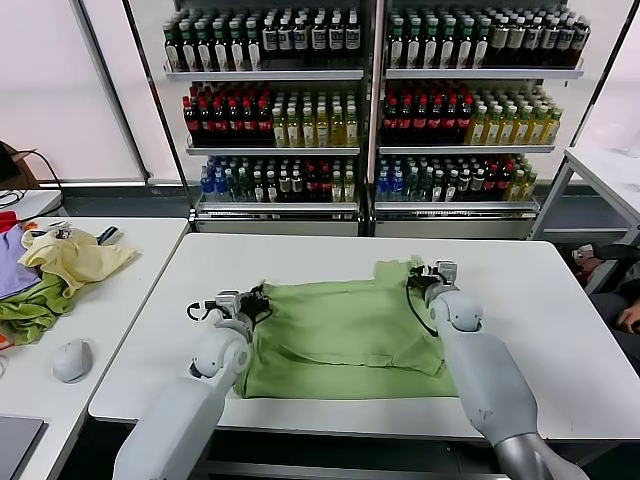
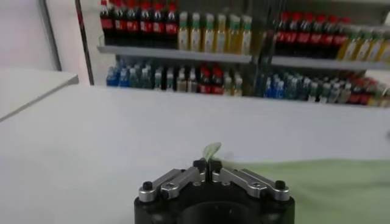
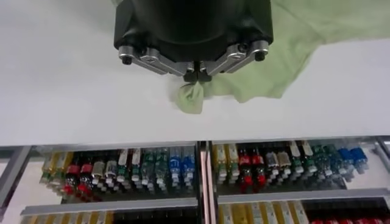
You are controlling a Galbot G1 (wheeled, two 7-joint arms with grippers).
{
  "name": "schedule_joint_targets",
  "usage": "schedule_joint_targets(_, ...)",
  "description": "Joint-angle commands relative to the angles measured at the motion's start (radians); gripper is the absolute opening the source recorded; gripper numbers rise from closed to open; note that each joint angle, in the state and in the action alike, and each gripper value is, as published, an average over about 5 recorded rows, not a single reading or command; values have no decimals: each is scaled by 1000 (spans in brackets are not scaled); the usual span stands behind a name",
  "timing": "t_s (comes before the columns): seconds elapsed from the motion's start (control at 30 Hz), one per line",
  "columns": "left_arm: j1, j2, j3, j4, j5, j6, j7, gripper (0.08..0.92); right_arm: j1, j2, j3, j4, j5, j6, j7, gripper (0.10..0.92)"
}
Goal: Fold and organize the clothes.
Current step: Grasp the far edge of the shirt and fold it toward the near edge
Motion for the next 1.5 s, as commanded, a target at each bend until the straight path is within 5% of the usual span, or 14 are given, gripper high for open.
schedule_joint_targets(0.03, 143, 44, -38, -275, -59, -48, 3, 95, -212, -85, 68, 419, 72, 10, 14, 117)
schedule_joint_targets(0.53, 339, 126, -61, -402, -66, 2, 15, 95, -547, -119, 225, 686, 73, -53, 55, 117)
schedule_joint_targets(1.03, 341, 134, -56, -356, 73, 79, 57, 109, -591, -73, 207, 647, -37, -78, 65, 121)
schedule_joint_targets(1.2, 384, 103, -62, -404, 180, 40, 19, 232, -612, -73, 211, 695, -50, -68, 56, 224)
schedule_joint_targets(1.5, 448, -62, -62, -386, 368, -4, -139, 491, -655, -79, 231, 755, -69, -52, 49, 483)
